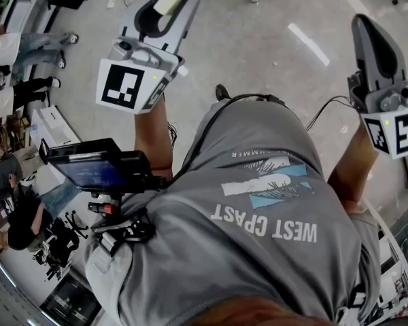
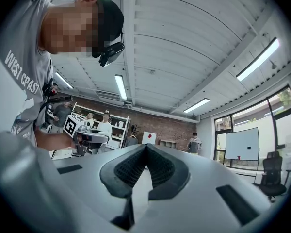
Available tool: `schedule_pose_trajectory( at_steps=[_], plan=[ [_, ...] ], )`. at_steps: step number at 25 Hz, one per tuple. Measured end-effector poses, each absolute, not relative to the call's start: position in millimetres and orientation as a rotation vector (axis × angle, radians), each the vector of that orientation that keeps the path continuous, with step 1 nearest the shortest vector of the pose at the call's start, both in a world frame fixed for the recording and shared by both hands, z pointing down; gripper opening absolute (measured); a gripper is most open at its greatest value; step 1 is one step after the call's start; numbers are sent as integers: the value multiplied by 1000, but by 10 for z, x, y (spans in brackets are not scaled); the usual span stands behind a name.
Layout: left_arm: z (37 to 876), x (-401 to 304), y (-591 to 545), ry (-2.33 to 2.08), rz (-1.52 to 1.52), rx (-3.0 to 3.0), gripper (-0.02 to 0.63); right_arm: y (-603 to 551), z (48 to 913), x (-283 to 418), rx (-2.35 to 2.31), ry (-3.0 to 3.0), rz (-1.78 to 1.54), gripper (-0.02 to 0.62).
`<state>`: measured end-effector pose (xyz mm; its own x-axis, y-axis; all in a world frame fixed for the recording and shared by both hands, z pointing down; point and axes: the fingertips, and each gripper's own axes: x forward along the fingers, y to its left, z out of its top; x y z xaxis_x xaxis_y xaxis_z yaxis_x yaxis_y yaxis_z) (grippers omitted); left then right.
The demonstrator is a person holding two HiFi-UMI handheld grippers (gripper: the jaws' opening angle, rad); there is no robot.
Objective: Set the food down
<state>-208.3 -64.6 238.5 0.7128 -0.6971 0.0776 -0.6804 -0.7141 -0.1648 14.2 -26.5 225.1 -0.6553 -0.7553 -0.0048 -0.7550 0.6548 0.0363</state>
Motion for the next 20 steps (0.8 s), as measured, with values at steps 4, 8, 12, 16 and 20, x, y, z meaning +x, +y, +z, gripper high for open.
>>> schedule_pose_trajectory(
  at_steps=[4, 8, 12, 16, 20],
  plan=[
    [2402, -2097, -648, 1129, -210, -2791, 106, -311, 2287, 91, 1285, -2831, -51, 8],
    [2407, -2092, -654, 1132, -215, -2791, 106, -343, 2308, 50, 1269, -2832, -38, 8],
    [2399, -2087, -657, 1142, -221, -2788, 106, -396, 2330, 14, 1246, -2834, -29, 8],
    [2438, -2074, -651, 1149, -233, -2794, 106, -469, 2375, -17, 1236, -2841, -12, 8],
    [2452, -2073, -642, 1149, -237, -2805, 106, -488, 2403, -56, 1232, -2838, 7, 8]
  ],
)
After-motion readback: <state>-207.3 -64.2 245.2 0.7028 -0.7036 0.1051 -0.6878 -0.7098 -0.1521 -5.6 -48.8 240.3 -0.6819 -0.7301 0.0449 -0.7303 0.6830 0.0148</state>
